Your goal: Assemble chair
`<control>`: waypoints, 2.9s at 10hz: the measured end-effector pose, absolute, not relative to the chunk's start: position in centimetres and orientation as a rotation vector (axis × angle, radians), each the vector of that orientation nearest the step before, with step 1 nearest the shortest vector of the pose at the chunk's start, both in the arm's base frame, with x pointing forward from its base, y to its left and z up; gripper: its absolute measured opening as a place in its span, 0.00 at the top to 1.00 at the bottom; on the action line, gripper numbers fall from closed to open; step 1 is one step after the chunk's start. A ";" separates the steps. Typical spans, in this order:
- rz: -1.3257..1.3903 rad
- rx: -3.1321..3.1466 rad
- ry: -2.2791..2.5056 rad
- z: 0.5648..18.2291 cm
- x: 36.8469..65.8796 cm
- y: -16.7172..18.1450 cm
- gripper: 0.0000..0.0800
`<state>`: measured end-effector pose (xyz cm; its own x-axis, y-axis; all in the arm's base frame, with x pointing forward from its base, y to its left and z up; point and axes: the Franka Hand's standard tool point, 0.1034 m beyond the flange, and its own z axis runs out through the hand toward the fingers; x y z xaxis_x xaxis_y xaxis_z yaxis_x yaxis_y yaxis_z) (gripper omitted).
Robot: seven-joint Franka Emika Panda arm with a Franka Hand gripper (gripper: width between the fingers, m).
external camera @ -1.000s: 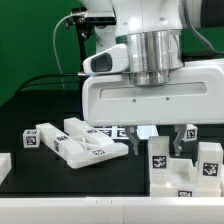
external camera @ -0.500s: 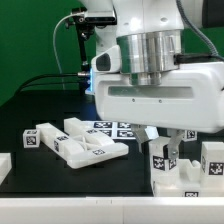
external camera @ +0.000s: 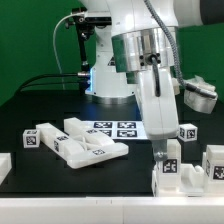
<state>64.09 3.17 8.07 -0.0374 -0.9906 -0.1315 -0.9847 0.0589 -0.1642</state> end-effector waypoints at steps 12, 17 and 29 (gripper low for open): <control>-0.159 -2.871 0.998 8.1 63.7 4.3 0.19; -0.121 -2.600 1.520 8.2 63.7 4.4 0.65; -0.125 -2.686 1.372 8.4 64.1 4.3 0.29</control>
Offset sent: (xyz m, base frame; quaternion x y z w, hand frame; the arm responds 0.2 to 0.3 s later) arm -0.0056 0.0217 0.0082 -0.0442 0.0238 -0.3036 0.9515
